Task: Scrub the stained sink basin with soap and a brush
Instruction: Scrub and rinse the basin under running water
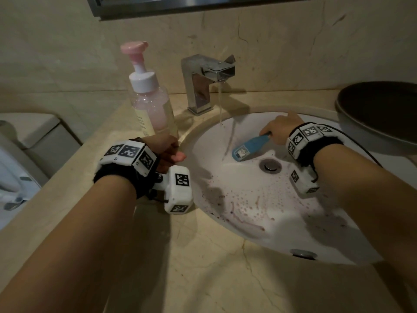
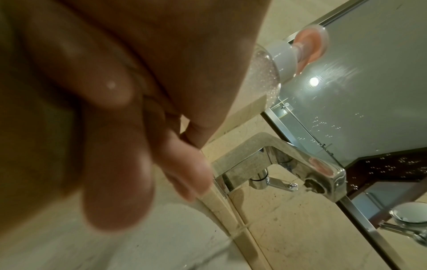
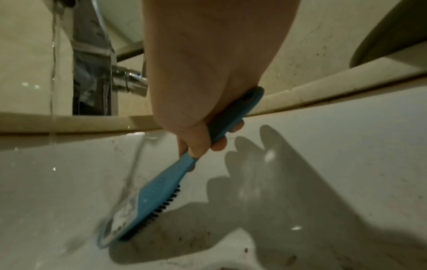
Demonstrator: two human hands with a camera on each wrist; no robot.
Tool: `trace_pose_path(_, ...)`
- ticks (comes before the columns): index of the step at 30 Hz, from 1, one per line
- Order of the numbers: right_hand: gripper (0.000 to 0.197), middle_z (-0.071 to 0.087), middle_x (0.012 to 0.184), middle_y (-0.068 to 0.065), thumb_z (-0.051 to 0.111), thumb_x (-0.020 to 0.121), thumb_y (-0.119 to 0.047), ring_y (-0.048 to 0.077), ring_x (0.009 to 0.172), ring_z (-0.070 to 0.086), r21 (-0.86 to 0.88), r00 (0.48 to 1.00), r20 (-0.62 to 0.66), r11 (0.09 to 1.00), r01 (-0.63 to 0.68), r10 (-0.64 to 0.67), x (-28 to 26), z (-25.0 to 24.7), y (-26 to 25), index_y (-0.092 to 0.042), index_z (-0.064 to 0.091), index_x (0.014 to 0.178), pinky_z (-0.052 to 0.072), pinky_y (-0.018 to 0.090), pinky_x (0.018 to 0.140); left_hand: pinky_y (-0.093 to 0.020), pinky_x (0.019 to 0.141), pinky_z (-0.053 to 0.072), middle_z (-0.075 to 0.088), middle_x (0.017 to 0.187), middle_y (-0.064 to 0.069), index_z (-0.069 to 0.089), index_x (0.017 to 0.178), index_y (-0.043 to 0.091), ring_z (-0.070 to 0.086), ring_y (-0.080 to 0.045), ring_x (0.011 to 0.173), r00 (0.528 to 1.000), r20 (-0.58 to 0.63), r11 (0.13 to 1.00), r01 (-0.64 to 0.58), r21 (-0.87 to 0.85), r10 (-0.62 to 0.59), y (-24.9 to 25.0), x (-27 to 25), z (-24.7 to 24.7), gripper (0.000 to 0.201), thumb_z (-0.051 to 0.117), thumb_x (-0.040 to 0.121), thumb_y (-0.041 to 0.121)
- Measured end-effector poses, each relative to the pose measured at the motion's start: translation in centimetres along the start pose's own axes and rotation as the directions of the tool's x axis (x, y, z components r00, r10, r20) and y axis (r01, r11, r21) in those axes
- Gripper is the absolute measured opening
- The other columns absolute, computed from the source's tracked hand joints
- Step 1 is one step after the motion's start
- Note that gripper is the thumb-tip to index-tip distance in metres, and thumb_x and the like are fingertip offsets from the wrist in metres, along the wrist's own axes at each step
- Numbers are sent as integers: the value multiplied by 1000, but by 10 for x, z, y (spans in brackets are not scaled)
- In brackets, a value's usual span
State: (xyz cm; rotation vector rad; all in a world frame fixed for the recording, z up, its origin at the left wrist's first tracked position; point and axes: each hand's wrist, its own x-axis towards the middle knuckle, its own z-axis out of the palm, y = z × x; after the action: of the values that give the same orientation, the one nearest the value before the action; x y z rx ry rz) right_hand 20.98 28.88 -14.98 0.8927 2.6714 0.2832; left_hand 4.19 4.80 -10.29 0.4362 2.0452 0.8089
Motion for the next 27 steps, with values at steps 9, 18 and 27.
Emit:
trace_pose_path(9, 33, 64, 66, 1, 83, 59, -1, 25, 69, 60, -298, 740, -585, 937, 182, -331, -14, -7, -21, -24, 76, 82, 47, 40, 65, -8, 33, 20, 39, 30, 4, 37, 63, 15, 23, -9, 27, 1000, 21, 1000, -13, 9, 13, 0, -1, 0, 33, 28, 93, 23)
trace_pose_path(18, 41, 60, 63, 1, 80, 55, 4, 26, 68, 59, -247, 717, -640, 958, 149, -276, -8, -7, -32, -27, 76, 83, 47, 39, 62, -7, 32, 21, 39, 29, 4, 38, 63, 15, 24, -8, 22, 1000, -6, 1000, -14, 18, 14, 1, -1, 1, 34, 29, 94, 24)
trace_pose_path(27, 38, 64, 106, 6, 41, 94, -6, 27, 106, 50, 110, 915, -396, 993, -41, 81, -3, -7, -2, -27, 61, 118, 28, 42, 97, -6, 34, 21, 39, 29, 5, 39, 64, 14, 24, -8, 26, 1000, 11, 999, -5, 54, 4, 1, -2, 0, 34, 28, 95, 26)
